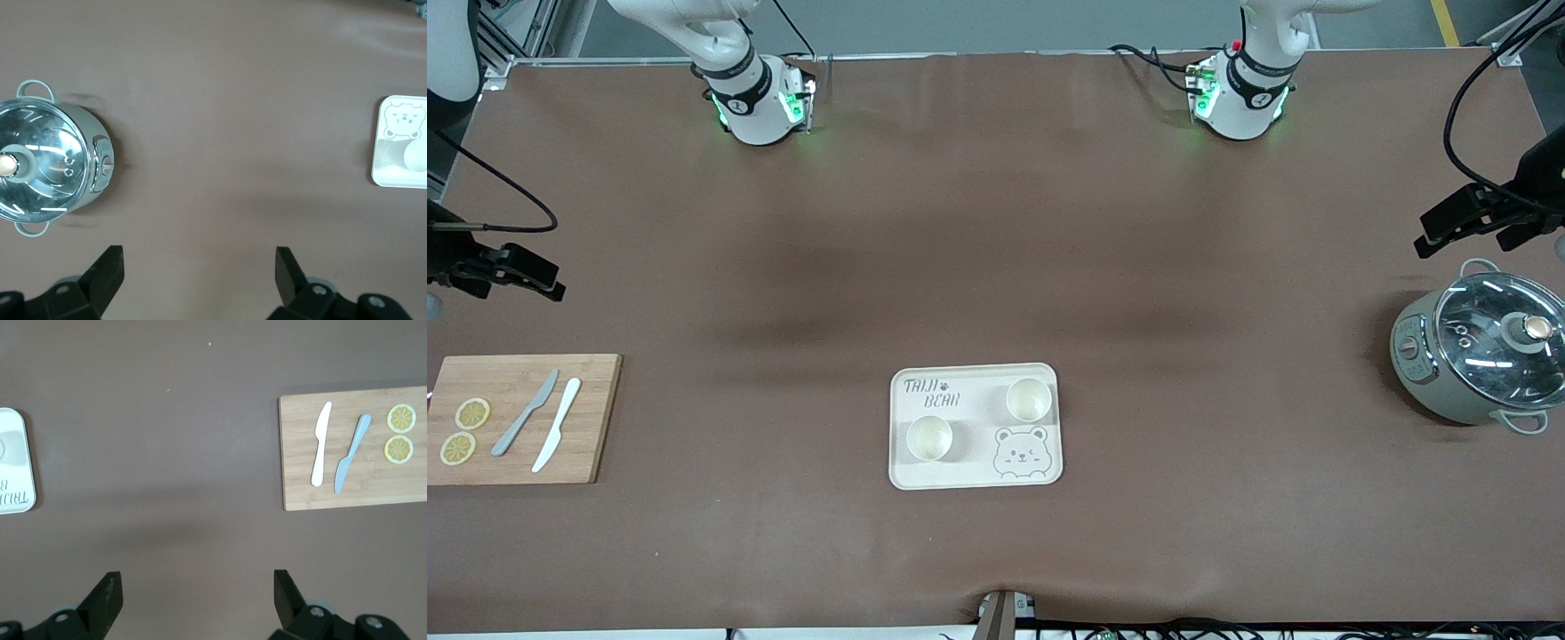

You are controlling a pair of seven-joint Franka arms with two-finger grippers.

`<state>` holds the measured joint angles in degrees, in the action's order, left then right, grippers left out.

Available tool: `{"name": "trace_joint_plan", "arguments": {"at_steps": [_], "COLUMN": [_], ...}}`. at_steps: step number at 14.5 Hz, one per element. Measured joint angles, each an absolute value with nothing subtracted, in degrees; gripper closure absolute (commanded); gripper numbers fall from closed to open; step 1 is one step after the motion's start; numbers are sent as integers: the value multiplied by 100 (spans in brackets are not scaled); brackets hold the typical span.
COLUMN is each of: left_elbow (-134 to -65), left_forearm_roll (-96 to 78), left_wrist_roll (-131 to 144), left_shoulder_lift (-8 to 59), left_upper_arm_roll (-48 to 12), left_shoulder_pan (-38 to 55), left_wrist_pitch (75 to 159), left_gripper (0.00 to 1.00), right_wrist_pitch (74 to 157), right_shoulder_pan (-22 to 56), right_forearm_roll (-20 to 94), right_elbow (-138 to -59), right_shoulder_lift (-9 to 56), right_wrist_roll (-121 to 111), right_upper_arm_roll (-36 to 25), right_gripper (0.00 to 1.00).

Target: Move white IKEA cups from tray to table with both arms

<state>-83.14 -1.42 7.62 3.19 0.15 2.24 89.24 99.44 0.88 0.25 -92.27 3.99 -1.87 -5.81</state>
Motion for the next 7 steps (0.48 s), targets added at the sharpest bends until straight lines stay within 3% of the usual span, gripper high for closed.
{"name": "trace_joint_plan", "arguments": {"at_steps": [7], "left_elbow": [-8424], "left_forearm_roll": [-149], "left_wrist_roll": [766], "left_shoulder_lift": [843], "left_upper_arm_roll": [-123], "left_shoulder_pan": [468], "left_wrist_pitch": [8925], "left_gripper": [0], "right_wrist_pitch": [10144], "right_shoulder_pan": [91], "right_forearm_roll": [155], "right_elbow": [-8599], "right_shoulder_lift": [1152], "right_wrist_roll": [-185], "right_upper_arm_roll": [-557], "right_gripper": [0]}}
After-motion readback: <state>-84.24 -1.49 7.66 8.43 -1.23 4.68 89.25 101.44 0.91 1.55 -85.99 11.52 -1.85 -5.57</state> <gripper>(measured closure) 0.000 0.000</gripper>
